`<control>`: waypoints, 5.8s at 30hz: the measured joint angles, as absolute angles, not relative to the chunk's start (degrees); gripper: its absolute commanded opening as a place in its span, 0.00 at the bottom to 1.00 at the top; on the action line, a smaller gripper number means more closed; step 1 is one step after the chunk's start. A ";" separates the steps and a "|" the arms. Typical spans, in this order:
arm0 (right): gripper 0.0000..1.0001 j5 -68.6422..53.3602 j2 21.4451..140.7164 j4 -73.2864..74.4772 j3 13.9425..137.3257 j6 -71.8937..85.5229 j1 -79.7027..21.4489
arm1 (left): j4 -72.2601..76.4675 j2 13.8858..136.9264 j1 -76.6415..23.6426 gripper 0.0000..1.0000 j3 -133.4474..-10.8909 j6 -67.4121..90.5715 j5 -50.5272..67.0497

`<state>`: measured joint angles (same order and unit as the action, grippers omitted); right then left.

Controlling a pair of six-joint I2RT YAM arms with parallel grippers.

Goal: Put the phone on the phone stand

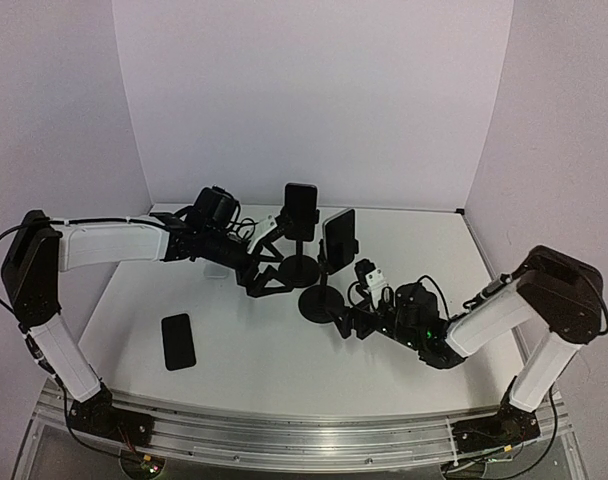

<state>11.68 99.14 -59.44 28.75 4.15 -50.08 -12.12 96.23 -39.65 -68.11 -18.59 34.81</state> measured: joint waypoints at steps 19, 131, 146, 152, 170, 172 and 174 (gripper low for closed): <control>0.86 18.30 127.50 -75.19 43.01 5.86 -50.18 | -12.11 94.40 -34.57 0.98 -66.94 -18.00 32.71; 0.42 67.10 133.40 -75.02 53.33 -3.23 -40.66 | -10.00 90.78 -29.56 0.99 -63.24 -22.42 29.55; 0.60 67.71 132.02 -75.38 49.55 -3.72 -42.95 | -9.93 90.78 -29.26 0.99 -63.29 -22.65 29.23; 0.67 67.30 129.83 -75.46 47.24 -3.88 -44.21 | -10.00 90.50 -29.19 0.99 -63.29 -22.63 29.83; 0.80 65.67 123.52 -75.35 36.48 -2.81 -54.26 | -18.22 84.87 -21.93 0.99 -63.31 -23.83 37.85; 0.83 65.10 122.33 -75.33 35.83 -3.14 -55.19 | -20.49 83.84 -20.72 0.99 -63.29 -24.51 36.10; 0.88 64.41 120.64 -75.35 35.38 -3.63 -55.97 | -23.30 83.27 -20.40 0.99 -63.29 -24.34 32.22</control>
